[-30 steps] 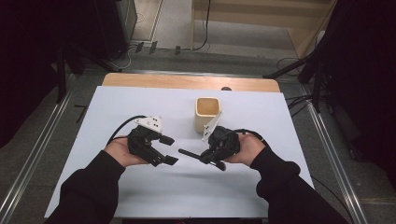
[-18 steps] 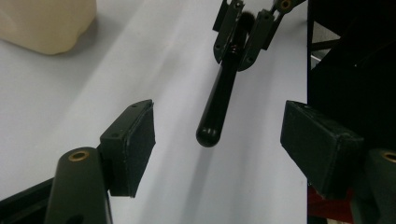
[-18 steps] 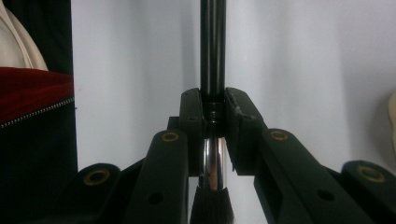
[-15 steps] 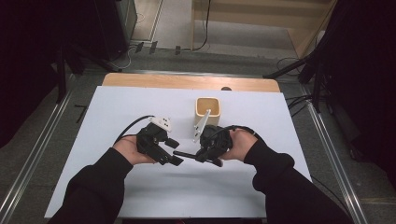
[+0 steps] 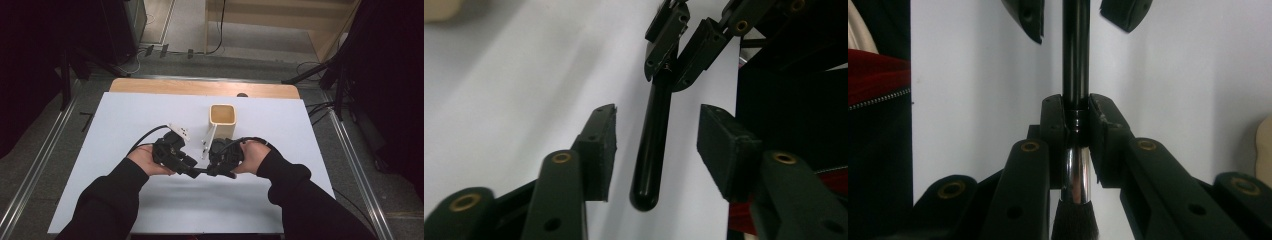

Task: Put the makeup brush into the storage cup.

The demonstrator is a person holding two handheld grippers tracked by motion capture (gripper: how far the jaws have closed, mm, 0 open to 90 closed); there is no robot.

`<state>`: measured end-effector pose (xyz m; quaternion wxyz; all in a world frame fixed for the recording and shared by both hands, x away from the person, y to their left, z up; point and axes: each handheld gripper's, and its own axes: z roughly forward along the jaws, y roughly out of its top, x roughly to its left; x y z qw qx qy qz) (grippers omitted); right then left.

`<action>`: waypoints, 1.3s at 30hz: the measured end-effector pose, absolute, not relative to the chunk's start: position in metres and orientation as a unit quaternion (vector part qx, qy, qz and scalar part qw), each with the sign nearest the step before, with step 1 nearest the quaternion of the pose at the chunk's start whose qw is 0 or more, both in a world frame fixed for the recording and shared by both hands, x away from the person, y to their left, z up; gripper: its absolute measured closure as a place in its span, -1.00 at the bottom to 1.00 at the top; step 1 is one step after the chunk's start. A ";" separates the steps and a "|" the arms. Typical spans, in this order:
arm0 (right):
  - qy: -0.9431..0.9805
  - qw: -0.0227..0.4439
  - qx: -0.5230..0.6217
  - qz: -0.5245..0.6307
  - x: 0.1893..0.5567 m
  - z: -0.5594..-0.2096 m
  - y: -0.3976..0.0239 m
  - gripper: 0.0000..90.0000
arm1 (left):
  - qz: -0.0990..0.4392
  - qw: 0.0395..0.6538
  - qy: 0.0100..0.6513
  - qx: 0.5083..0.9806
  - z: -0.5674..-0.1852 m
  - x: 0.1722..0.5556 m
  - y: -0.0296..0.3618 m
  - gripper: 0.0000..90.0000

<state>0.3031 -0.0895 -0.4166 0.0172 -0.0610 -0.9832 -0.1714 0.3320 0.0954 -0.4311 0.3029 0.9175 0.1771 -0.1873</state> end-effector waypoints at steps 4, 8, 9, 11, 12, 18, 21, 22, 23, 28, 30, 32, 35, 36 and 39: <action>-0.984 0.015 -0.059 -0.169 0.302 -0.417 -0.087 0.75 | -0.202 0.289 0.186 0.917 -0.435 0.332 0.091 0.28; -0.985 0.012 -0.047 -0.168 0.301 -0.418 -0.085 0.75 | -0.210 0.281 0.184 0.918 -0.439 0.332 0.088 0.37; -0.985 0.010 -0.045 -0.167 0.300 -0.418 -0.085 0.75 | -0.216 0.278 0.188 0.917 -0.439 0.333 0.087 0.41; -0.986 0.010 -0.041 -0.163 0.299 -0.418 -0.085 0.75 | -0.225 0.271 0.192 0.916 -0.441 0.333 0.086 0.47; -0.985 0.006 -0.038 -0.165 0.298 -0.419 -0.084 0.75 | -0.227 0.267 0.190 0.917 -0.442 0.333 0.086 0.50; -0.986 0.002 -0.028 -0.167 0.296 -0.418 -0.083 0.75 | -0.233 0.265 0.189 0.917 -0.444 0.332 0.085 0.60; -0.986 0.005 -0.024 -0.166 0.295 -0.419 -0.082 0.75 | -0.229 0.265 0.175 0.920 -0.444 0.332 0.086 0.68; -0.986 0.004 -0.020 -0.167 0.296 -0.419 -0.082 0.75 | -0.228 0.265 0.172 0.921 -0.443 0.332 0.087 0.71; -0.985 0.003 -0.019 -0.169 0.295 -0.419 -0.082 0.75 | -0.228 0.265 0.172 0.921 -0.443 0.332 0.087 0.71; -0.986 0.000 -0.012 -0.169 0.294 -0.419 -0.081 0.75 | -0.238 0.267 0.162 0.920 -0.444 0.332 0.087 0.75; -0.986 0.000 -0.013 -0.168 0.293 -0.419 -0.081 0.75 | -0.238 0.269 0.158 0.920 -0.444 0.332 0.087 0.76; -0.985 -0.004 -0.007 -0.171 0.292 -0.419 -0.081 0.75 | -0.240 0.269 0.156 0.919 -0.444 0.332 0.088 0.76; -0.985 -0.001 -0.011 -0.171 0.292 -0.419 -0.081 0.75 | -0.244 0.272 0.157 0.918 -0.445 0.334 0.090 0.76; -0.985 -0.002 -0.011 -0.172 0.293 -0.419 -0.081 0.75 | -0.245 0.275 0.162 0.915 -0.445 0.334 0.090 0.77; -0.985 -0.003 -0.009 -0.173 0.293 -0.418 -0.081 0.74 | -0.251 0.280 0.166 0.912 -0.447 0.335 0.092 0.77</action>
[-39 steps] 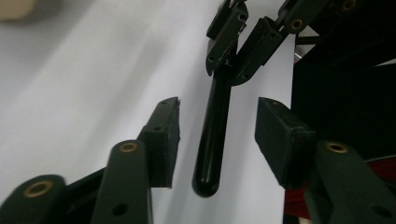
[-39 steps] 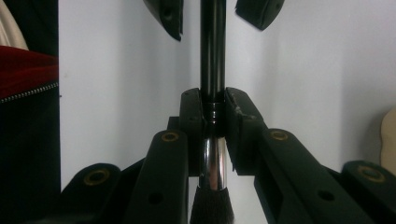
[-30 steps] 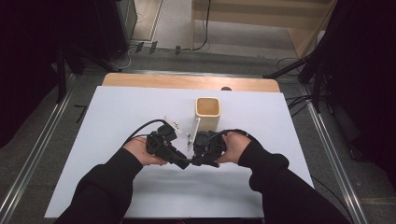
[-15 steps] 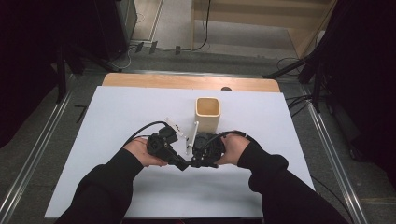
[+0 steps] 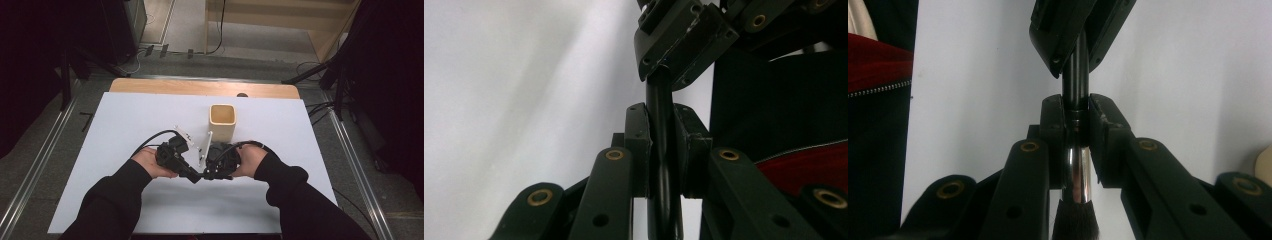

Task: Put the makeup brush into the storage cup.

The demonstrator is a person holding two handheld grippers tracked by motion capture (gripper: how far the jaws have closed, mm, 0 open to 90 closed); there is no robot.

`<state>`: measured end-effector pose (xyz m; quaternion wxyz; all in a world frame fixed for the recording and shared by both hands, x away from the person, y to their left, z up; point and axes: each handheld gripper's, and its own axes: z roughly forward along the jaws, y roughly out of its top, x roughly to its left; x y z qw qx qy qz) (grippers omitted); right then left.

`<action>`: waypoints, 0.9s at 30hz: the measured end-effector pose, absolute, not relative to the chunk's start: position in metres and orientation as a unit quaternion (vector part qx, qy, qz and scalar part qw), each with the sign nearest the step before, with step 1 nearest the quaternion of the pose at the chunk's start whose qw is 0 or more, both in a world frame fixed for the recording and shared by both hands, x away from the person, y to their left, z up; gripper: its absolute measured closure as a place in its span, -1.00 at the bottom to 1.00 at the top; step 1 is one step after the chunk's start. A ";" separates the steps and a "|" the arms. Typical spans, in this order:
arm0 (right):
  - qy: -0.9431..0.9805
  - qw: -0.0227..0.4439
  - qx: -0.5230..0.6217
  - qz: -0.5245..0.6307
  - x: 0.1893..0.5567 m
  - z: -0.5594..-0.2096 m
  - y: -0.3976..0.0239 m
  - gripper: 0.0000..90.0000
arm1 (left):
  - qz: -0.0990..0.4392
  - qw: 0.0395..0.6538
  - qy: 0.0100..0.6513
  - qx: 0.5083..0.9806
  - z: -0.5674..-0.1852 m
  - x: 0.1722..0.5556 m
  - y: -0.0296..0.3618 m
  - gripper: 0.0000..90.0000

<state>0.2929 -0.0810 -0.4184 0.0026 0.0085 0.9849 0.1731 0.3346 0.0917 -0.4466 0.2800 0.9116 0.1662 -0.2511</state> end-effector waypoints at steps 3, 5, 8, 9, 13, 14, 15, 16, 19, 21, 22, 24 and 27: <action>0.985 0.007 0.011 0.173 0.293 -0.418 -0.081 0.73 | -0.255 0.282 0.166 0.910 -0.447 0.335 0.092 0.77; 0.985 0.004 0.016 0.173 0.292 -0.416 -0.082 0.72 | -0.254 0.286 0.166 0.909 -0.446 0.335 0.092 0.77; 0.983 0.003 0.020 0.180 0.292 -0.413 -0.084 0.65 | -0.257 0.288 0.171 0.906 -0.445 0.335 0.094 0.77; 0.983 0.006 0.027 0.181 0.291 -0.411 -0.085 0.56 | -0.253 0.288 0.171 0.908 -0.445 0.336 0.094 0.77; 0.978 0.014 0.034 0.203 0.292 -0.404 -0.090 0.28 | -0.259 0.292 0.179 0.903 -0.446 0.337 0.098 0.77; 0.977 0.017 0.043 0.210 0.292 -0.402 -0.092 0.23 | -0.257 0.295 0.181 0.902 -0.446 0.338 0.099 0.77; 0.974 0.014 0.051 0.219 0.292 -0.400 -0.094 0.19 | -0.262 0.296 0.188 0.899 -0.447 0.338 0.101 0.77; 0.972 0.013 0.060 0.225 0.292 -0.399 -0.096 0.15 | -0.257 0.299 0.191 0.899 -0.447 0.338 0.102 0.77; 0.965 0.015 0.087 0.245 0.291 -0.394 -0.103 0.05 | -0.255 0.301 0.208 0.895 -0.448 0.339 0.106 0.77; 0.960 0.010 0.101 0.263 0.292 -0.393 -0.109 -0.02 | -0.260 0.301 0.211 0.893 -0.449 0.339 0.107 0.77; 0.957 0.009 0.112 0.267 0.291 -0.393 -0.111 -0.04 | -0.258 0.306 0.213 0.891 -0.449 0.340 0.110 0.77; 0.953 0.010 0.124 0.276 0.291 -0.394 -0.116 -0.11 | -0.258 0.308 0.214 0.890 -0.449 0.339 0.111 0.77; 0.949 0.005 0.139 0.284 0.290 -0.395 -0.120 -0.15 | -0.256 0.314 0.222 0.887 -0.449 0.340 0.113 0.77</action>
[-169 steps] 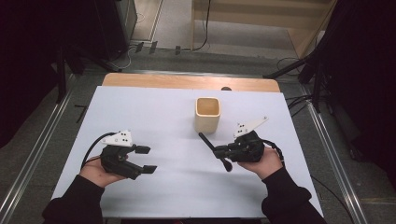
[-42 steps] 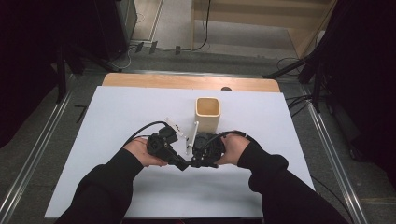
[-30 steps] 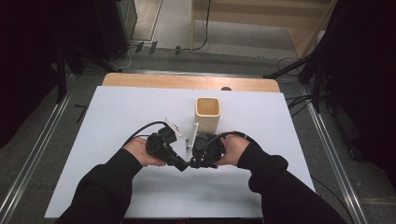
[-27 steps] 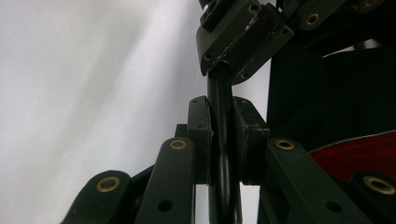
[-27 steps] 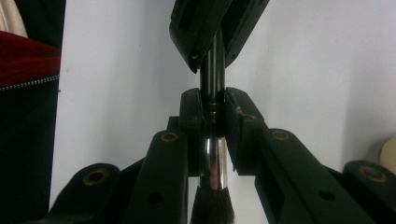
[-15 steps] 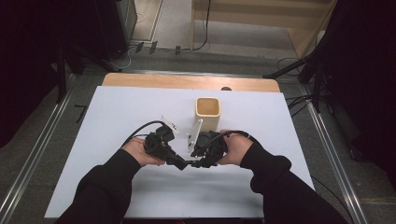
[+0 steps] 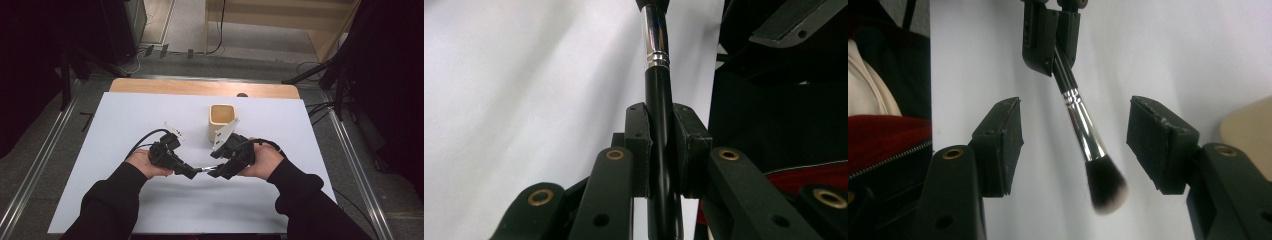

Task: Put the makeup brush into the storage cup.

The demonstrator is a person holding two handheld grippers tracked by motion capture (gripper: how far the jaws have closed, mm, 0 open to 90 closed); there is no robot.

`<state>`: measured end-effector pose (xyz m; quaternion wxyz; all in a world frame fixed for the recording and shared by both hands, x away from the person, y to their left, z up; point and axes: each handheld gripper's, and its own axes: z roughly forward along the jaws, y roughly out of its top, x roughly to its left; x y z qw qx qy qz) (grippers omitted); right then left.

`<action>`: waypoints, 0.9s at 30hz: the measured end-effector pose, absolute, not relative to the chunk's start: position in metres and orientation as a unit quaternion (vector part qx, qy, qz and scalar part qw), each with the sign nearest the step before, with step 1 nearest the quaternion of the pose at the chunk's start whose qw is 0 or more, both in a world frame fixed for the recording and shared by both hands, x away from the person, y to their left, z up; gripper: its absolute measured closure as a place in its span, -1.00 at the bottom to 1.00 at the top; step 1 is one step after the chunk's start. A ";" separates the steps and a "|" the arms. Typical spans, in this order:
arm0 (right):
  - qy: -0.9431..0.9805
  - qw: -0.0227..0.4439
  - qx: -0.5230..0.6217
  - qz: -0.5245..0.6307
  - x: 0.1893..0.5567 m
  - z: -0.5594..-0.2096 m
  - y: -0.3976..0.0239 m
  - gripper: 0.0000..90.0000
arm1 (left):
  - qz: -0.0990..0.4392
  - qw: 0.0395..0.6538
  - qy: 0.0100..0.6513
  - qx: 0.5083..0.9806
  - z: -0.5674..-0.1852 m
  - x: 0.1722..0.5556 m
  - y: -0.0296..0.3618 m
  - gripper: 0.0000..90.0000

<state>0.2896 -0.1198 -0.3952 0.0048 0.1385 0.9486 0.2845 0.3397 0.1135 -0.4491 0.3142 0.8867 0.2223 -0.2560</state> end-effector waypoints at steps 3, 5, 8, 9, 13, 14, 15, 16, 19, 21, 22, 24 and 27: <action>0.943 0.003 0.160 0.293 0.288 -0.399 -0.128 -0.17 | -0.259 0.322 0.240 0.878 -0.451 0.342 0.118 0.77; 0.939 0.003 0.169 0.299 0.288 -0.400 -0.132 -0.17 | -0.259 0.331 0.248 0.873 -0.451 0.342 0.121 0.77; 0.934 0.003 0.184 0.307 0.287 -0.401 -0.136 -0.17 | -0.253 0.334 0.251 0.873 -0.450 0.342 0.123 0.77; 0.930 0.003 0.197 0.311 0.285 -0.402 -0.140 -0.17 | -0.245 0.342 0.255 0.871 -0.450 0.341 0.125 0.77; 0.921 0.023 0.204 0.332 0.277 -0.404 -0.146 -0.13 | -0.238 0.356 0.269 0.862 -0.451 0.341 0.129 0.77; 0.917 0.023 0.211 0.337 0.276 -0.404 -0.148 -0.13 | -0.232 0.360 0.272 0.862 -0.451 0.340 0.130 0.77; 0.914 0.020 0.218 0.341 0.274 -0.406 -0.149 -0.13 | -0.233 0.364 0.275 0.859 -0.452 0.340 0.132 0.77; 0.912 0.018 0.223 0.344 0.273 -0.407 -0.150 -0.13 | -0.228 0.369 0.278 0.857 -0.452 0.340 0.133 0.77; 0.908 0.017 0.233 0.349 0.269 -0.412 -0.153 -0.15 | -0.223 0.383 0.287 0.849 -0.450 0.340 0.138 0.77; 0.904 0.017 0.241 0.354 0.268 -0.415 -0.155 -0.16 | -0.219 0.389 0.290 0.846 -0.449 0.339 0.140 0.77; 0.900 0.018 0.246 0.359 0.267 -0.416 -0.156 -0.16 | -0.219 0.389 0.290 0.846 -0.449 0.339 0.140 0.77; 0.893 0.010 0.254 0.371 0.266 -0.419 -0.159 -0.18 | -0.219 0.396 0.293 0.842 -0.450 0.337 0.142 0.77; 0.883 0.004 0.278 0.379 0.265 -0.424 -0.163 -0.19 | -0.216 0.398 0.300 0.840 -0.452 0.336 0.143 0.76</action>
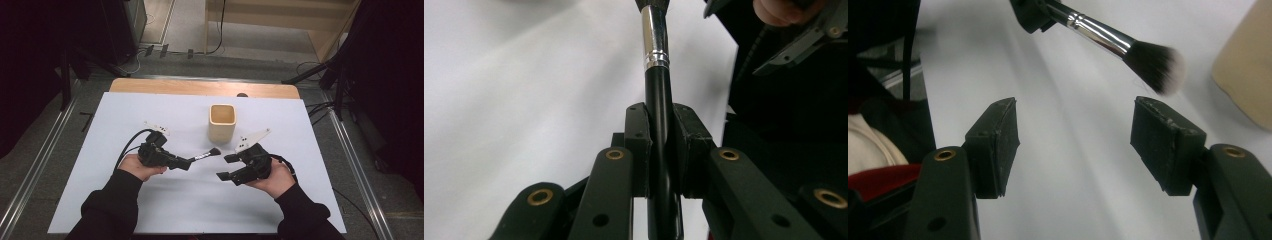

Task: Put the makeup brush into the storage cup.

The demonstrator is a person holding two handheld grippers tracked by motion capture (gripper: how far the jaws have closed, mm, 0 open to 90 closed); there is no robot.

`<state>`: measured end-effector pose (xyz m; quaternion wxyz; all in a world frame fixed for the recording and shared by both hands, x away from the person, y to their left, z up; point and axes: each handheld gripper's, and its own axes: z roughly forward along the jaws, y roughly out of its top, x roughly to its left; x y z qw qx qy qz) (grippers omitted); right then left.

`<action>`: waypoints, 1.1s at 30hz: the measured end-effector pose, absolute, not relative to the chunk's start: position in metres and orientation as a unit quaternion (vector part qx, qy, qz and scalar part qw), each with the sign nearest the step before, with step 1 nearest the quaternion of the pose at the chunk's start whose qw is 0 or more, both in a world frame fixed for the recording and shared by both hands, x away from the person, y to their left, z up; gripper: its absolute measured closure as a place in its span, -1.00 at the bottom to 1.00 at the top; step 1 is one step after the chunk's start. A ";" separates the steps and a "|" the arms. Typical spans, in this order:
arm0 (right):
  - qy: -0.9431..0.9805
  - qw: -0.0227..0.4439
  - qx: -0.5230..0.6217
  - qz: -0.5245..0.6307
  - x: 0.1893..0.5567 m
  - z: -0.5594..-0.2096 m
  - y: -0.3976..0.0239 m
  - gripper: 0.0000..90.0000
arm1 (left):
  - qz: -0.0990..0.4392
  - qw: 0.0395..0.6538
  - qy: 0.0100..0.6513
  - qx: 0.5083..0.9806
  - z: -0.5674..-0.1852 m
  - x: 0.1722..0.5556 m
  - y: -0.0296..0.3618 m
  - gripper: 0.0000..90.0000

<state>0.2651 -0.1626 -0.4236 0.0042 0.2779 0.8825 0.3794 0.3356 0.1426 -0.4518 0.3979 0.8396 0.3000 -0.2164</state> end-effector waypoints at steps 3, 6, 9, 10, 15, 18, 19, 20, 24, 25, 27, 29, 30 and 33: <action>0.869 0.011 0.301 0.393 0.263 -0.428 -0.167 -0.19 | -0.216 0.404 0.304 0.835 -0.453 0.335 0.143 0.76; 0.862 0.007 0.318 0.395 0.262 -0.433 -0.171 -0.13 | -0.210 0.415 0.313 0.828 -0.455 0.333 0.144 0.77; 0.855 0.018 0.337 0.395 0.261 -0.440 -0.174 -0.11 | -0.207 0.421 0.316 0.825 -0.456 0.332 0.145 0.77; 0.852 0.019 0.345 0.393 0.261 -0.441 -0.174 -0.10 | -0.205 0.426 0.321 0.821 -0.457 0.331 0.145 0.77; 0.847 0.034 0.362 0.387 0.257 -0.446 -0.175 -0.07 | -0.205 0.436 0.330 0.812 -0.461 0.328 0.144 0.77; 0.841 0.037 0.372 0.391 0.252 -0.447 -0.173 -0.06 | -0.205 0.444 0.335 0.805 -0.463 0.324 0.141 0.77; 0.837 0.037 0.376 0.395 0.250 -0.446 -0.172 -0.05 | -0.200 0.449 0.335 0.804 -0.463 0.323 0.141 0.77; 0.834 0.037 0.379 0.399 0.249 -0.446 -0.171 -0.05 | -0.200 0.449 0.335 0.804 -0.463 0.323 0.141 0.77; 0.833 0.047 0.371 0.407 0.244 -0.445 -0.168 -0.04 | -0.178 0.483 0.328 0.792 -0.459 0.314 0.140 0.77; 0.834 0.050 0.370 0.407 0.243 -0.445 -0.168 -0.04 | -0.169 0.488 0.328 0.791 -0.459 0.312 0.139 0.77; 0.832 0.049 0.372 0.409 0.242 -0.446 -0.166 -0.04 | -0.163 0.493 0.328 0.790 -0.459 0.311 0.139 0.77; 0.831 0.049 0.371 0.412 0.241 -0.446 -0.166 -0.04 | -0.151 0.498 0.328 0.788 -0.460 0.308 0.140 0.77; 0.825 0.052 0.374 0.420 0.239 -0.447 -0.166 -0.04 | -0.152 0.501 0.325 0.788 -0.461 0.307 0.140 0.77; 0.823 0.054 0.376 0.422 0.238 -0.446 -0.165 -0.04 | -0.152 0.497 0.330 0.788 -0.464 0.304 0.139 0.77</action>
